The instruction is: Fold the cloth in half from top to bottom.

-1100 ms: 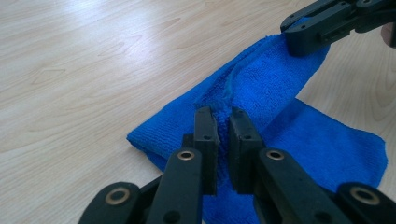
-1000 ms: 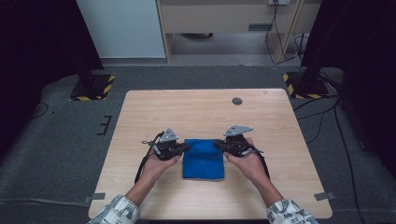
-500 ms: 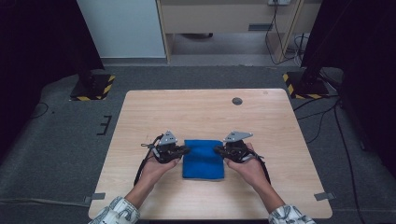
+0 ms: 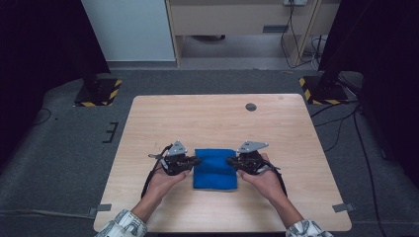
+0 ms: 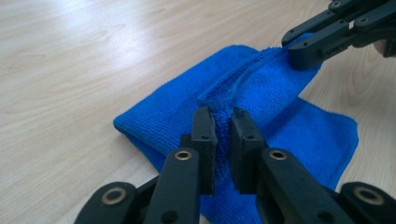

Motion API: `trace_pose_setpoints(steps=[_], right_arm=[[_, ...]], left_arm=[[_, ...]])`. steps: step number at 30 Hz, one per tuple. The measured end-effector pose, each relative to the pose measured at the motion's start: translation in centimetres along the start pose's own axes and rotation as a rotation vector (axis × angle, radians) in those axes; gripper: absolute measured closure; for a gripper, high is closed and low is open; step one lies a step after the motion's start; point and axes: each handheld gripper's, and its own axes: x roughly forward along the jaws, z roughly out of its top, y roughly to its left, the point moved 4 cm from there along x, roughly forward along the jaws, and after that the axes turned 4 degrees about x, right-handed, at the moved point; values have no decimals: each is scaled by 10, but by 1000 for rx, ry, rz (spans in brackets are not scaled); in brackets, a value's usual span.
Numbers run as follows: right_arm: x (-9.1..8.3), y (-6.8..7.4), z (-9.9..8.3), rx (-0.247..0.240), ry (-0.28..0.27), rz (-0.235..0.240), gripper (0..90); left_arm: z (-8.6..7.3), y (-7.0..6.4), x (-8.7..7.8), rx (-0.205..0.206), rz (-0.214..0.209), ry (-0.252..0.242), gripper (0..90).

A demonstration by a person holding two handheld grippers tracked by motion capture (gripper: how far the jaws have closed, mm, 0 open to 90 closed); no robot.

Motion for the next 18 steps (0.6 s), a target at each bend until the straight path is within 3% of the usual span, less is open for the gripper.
trace_pose_setpoints(steps=[11, 18], right_arm=[[-1, 6, -19, 2, 31, 17, 790], [-5, 12, -27, -12, 46, 29, 769]], left_arm=[[-19, -12, 4, 13, -25, 65, 761], [-22, -18, 1, 28, -32, 64, 732]])
